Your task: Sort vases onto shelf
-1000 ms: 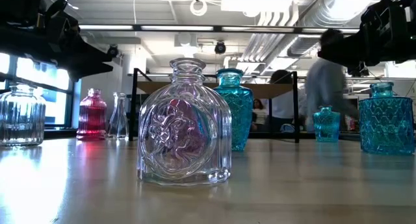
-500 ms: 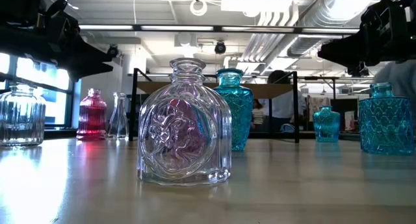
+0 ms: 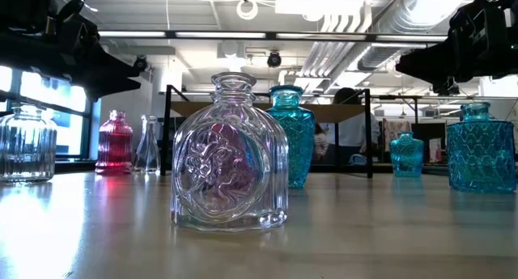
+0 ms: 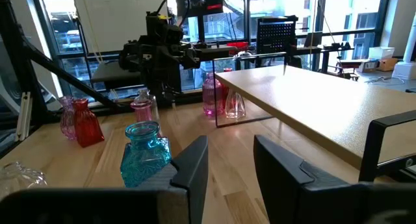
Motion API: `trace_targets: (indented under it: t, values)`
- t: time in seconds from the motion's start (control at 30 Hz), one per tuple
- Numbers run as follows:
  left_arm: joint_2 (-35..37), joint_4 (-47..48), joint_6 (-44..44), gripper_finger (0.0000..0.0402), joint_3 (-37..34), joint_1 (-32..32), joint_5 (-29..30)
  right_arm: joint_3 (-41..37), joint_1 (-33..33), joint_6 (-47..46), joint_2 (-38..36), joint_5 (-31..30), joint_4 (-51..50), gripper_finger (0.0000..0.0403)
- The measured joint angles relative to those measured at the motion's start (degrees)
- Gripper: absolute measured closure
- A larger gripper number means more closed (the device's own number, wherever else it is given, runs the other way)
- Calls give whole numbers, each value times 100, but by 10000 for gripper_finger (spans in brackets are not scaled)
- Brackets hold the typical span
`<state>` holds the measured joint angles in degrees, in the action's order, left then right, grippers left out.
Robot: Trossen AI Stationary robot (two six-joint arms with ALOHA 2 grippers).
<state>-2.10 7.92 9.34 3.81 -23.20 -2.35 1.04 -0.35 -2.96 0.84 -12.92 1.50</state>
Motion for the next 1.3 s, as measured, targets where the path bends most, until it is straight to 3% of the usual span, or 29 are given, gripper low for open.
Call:
trace_targets:
  t: [1.3]
  values:
    - [0,-26,-79,183,4,0,472,0,1,-1,-2,-1,1,293]
